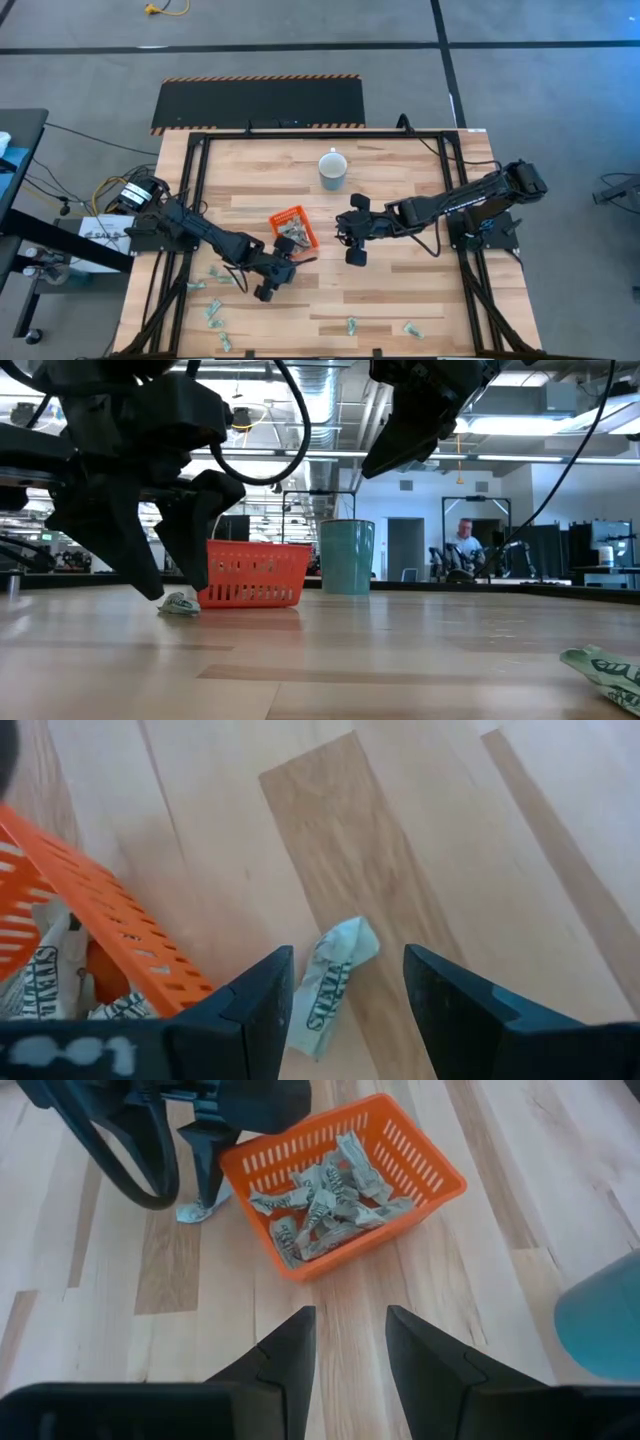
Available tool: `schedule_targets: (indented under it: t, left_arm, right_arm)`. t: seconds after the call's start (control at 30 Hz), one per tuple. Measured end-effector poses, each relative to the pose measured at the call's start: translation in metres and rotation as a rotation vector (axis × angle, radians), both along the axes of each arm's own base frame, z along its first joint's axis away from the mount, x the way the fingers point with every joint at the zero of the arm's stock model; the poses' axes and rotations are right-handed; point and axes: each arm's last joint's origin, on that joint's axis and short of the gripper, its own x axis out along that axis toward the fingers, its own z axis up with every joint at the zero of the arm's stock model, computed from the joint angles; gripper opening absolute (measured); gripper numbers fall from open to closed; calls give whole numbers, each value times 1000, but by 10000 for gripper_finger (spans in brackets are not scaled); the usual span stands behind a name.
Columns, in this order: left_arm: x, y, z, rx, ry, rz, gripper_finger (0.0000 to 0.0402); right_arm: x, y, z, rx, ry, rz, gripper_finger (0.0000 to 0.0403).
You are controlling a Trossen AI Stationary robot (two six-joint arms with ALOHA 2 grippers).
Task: Pick and place items into bin
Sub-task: Put the green stevia packet into the orange bin
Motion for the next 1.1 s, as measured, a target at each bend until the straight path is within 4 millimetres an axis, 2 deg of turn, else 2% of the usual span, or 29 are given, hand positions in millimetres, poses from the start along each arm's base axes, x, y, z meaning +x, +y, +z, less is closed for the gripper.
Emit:
schedule_targets:
  t: [0.6,0.87,1.1]
  left_arm:
    - [-1,2,-1,1,21,7,180]
    - [2,1,-18,22,66,17,180]
    - [3,1,-19,16,68,50,180]
  right_arm:
    - [0,0,0,0,0,0,117]
    - [0,0,0,-1,6,0,117]
    - [0,0,0,-1,6,0,117]
